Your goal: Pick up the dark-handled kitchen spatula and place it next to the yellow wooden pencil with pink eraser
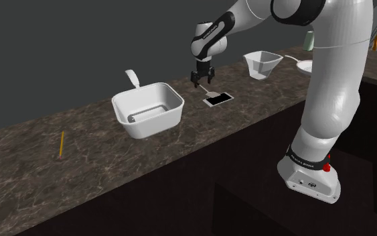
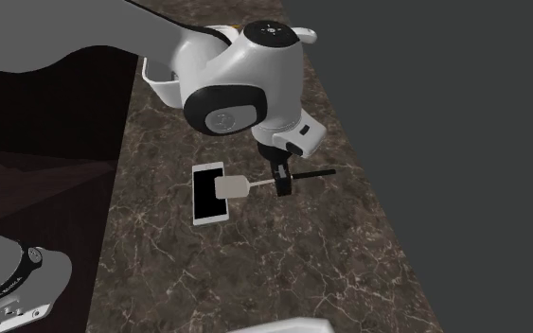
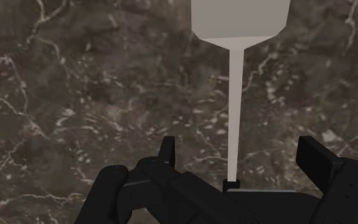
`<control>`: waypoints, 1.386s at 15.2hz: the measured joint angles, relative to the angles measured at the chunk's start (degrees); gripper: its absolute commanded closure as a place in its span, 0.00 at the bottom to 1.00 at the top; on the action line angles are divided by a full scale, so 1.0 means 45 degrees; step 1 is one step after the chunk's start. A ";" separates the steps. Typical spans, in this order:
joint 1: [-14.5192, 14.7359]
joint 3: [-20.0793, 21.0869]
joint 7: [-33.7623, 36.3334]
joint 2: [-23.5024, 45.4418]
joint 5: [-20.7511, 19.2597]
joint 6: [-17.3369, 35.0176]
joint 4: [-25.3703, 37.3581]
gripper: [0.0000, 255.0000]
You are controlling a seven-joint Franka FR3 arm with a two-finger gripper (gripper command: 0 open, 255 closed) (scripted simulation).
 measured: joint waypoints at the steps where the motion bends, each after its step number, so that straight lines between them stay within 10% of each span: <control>1: 0.0005 0.0004 0.0009 0.0022 0.0003 0.0024 0.0001 0.00; 5: 0.0009 0.0008 0.0014 0.0046 0.0006 0.0055 -0.0002 0.00; 6: 0.0009 0.0008 0.0014 0.0046 0.0006 0.0055 -0.0002 1.00; 21: 0.0027 -0.0011 0.0055 -0.0260 -0.0052 -0.0521 0.0277 1.00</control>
